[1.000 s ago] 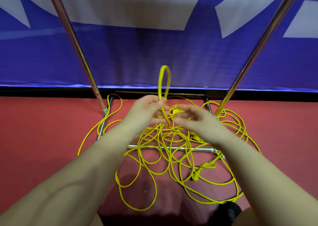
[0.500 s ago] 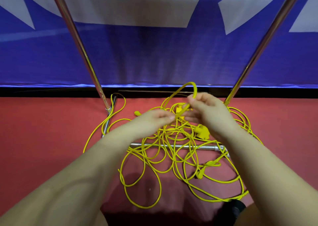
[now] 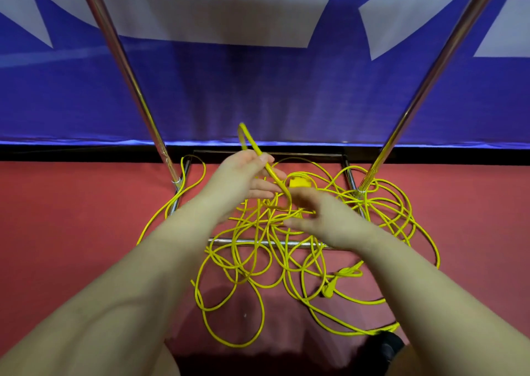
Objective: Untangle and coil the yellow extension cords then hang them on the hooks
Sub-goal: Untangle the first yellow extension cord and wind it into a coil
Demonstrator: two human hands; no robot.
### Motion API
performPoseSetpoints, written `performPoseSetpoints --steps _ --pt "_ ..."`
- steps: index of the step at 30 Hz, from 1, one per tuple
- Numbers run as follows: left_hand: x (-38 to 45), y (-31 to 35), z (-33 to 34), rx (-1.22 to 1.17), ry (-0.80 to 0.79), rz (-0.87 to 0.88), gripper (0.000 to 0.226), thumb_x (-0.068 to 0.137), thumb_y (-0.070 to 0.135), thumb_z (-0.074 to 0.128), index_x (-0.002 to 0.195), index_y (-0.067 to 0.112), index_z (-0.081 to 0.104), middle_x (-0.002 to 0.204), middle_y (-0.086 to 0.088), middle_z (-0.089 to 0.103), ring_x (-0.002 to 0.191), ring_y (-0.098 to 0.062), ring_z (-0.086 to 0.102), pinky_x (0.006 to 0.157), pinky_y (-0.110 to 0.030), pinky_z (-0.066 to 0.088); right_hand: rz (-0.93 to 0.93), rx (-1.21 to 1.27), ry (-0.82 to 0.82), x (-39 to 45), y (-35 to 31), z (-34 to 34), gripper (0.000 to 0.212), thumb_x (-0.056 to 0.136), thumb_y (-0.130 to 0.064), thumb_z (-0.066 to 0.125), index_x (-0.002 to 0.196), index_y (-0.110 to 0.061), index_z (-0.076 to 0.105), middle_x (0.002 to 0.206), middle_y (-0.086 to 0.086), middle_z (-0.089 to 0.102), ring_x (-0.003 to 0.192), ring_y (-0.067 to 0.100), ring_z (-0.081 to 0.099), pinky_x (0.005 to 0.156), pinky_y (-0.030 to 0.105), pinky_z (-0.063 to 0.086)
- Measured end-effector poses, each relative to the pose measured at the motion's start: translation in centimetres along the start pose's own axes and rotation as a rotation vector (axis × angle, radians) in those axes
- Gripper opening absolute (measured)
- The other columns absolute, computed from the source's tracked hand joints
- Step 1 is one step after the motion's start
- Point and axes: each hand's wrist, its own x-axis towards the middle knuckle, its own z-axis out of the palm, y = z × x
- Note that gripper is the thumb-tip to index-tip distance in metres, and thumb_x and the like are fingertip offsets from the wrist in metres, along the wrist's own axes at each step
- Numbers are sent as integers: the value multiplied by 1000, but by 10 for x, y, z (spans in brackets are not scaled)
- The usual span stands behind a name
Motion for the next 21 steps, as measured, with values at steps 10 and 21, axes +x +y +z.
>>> performPoseSetpoints --steps 10,21 --pt "-1 -20 -10 322 -209 -97 27 99 26 39 121 23 54 118 1 62 114 -13 55 97 -26 41 9 485 200 1 -15 -12 16 99 -15 40 93 -20 54 86 4 64 68 6 64 68 19 52" --pt "-6 -16 1 127 -103 -86 23 100 22 38 85 17 56 75 4 71 61 -6 67 64 -20 55 109 398 -80 -6 -9 -7 41 88 -26 61 126 -11 52 113 10 64 93 9 59 84 27 49"
